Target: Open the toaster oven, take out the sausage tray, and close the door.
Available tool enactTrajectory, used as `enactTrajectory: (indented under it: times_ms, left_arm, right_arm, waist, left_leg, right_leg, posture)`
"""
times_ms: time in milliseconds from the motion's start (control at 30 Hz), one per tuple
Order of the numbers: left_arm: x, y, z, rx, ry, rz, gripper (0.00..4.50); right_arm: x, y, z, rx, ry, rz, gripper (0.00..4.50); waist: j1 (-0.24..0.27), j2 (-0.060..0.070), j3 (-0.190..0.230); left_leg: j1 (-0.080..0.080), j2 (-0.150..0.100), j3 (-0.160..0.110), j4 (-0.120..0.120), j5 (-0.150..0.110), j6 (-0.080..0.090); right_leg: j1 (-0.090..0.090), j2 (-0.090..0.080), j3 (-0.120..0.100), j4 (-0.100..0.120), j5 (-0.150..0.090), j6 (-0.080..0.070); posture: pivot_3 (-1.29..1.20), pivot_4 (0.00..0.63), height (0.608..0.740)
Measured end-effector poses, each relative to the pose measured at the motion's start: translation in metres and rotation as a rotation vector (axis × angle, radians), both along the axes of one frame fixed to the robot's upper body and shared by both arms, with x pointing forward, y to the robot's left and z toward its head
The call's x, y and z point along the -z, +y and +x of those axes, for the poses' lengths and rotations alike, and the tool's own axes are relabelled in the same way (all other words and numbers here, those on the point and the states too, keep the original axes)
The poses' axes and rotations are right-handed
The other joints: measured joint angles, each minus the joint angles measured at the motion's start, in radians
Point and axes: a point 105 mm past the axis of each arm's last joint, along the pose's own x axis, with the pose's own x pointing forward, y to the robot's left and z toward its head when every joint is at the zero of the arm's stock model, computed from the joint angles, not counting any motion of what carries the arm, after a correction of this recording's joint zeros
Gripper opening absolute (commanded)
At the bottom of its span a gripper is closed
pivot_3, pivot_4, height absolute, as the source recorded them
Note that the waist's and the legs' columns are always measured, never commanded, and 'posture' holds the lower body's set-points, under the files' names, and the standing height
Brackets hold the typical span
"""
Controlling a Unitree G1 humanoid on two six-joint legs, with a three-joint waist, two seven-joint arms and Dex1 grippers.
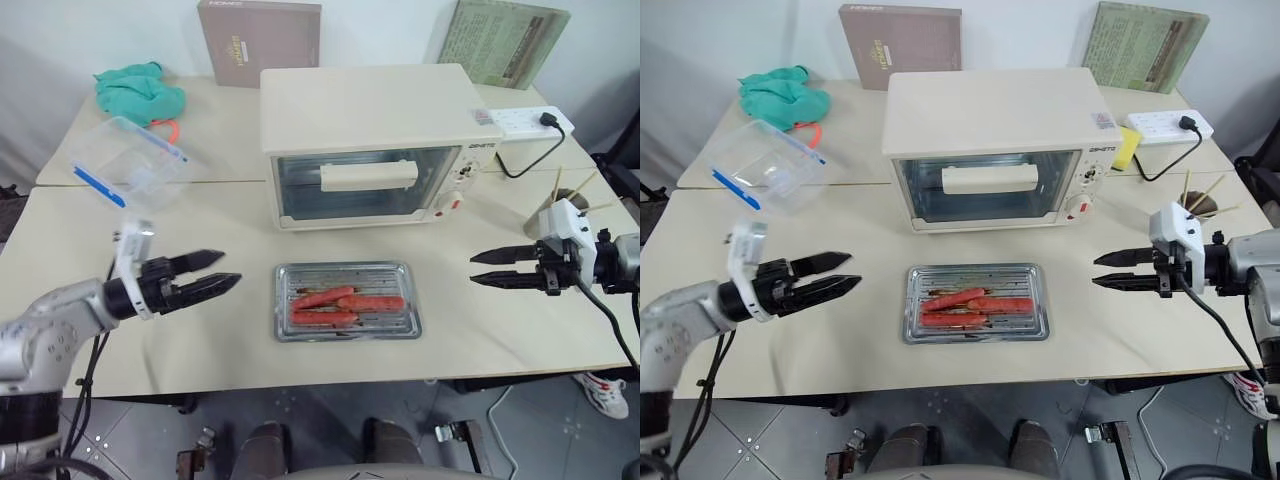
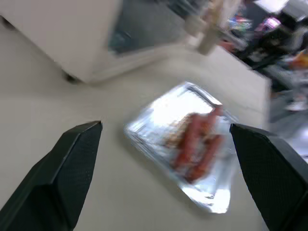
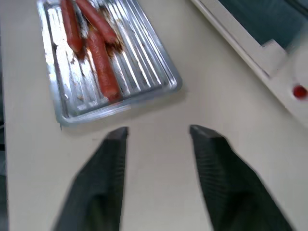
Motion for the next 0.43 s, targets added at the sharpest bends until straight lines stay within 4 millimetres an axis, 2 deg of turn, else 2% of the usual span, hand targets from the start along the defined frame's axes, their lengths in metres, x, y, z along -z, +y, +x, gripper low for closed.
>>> enactTrajectory:
  times_ms: [167, 267, 433]
  left_arm:
    - [0.002, 0.015, -0.019, 0.022, -0.139, 0.013, 4.50]
    - [0.011, 0.025, -0.028, 0.030, -0.130, 0.016, 4.50]
    - [0.015, 0.040, -0.029, 0.013, -0.125, 0.057, 4.50]
  right_arm:
    - [0.014, -0.011, 0.000, 0.004, 0.035, -0.023, 4.42]
    - [0.014, -0.015, 0.002, 0.014, 0.026, 0.005, 4.47]
    - [0.013, -0.023, 0.005, 0.022, -0.034, 0.000, 4.47]
  waist:
    - [-0.001, 0.000, 0.000]
    - [0.000, 0.000, 0.000]
    - [0.002, 0.001, 0.000]
  left_leg:
    - [0.000, 0.000, 0.001, 0.001, -0.001, 0.001]
    - [0.000, 0.000, 0.001, 0.002, -0.001, 0.001]
    - [0.000, 0.000, 0.001, 0.003, -0.001, 0.002]
  right_leg:
    - [0.000, 0.000, 0.000, 0.000, 0.000, 0.001]
    - [0.000, 0.000, 0.000, 0.001, 0.000, 0.001]
    - [0.000, -0.001, 0.000, 0.002, 0.000, 0.001]
  posture:
    - [0.00, 0.150, 0.740]
    - [0.00, 0.150, 0.740]
    - [0.00, 0.150, 0.740]
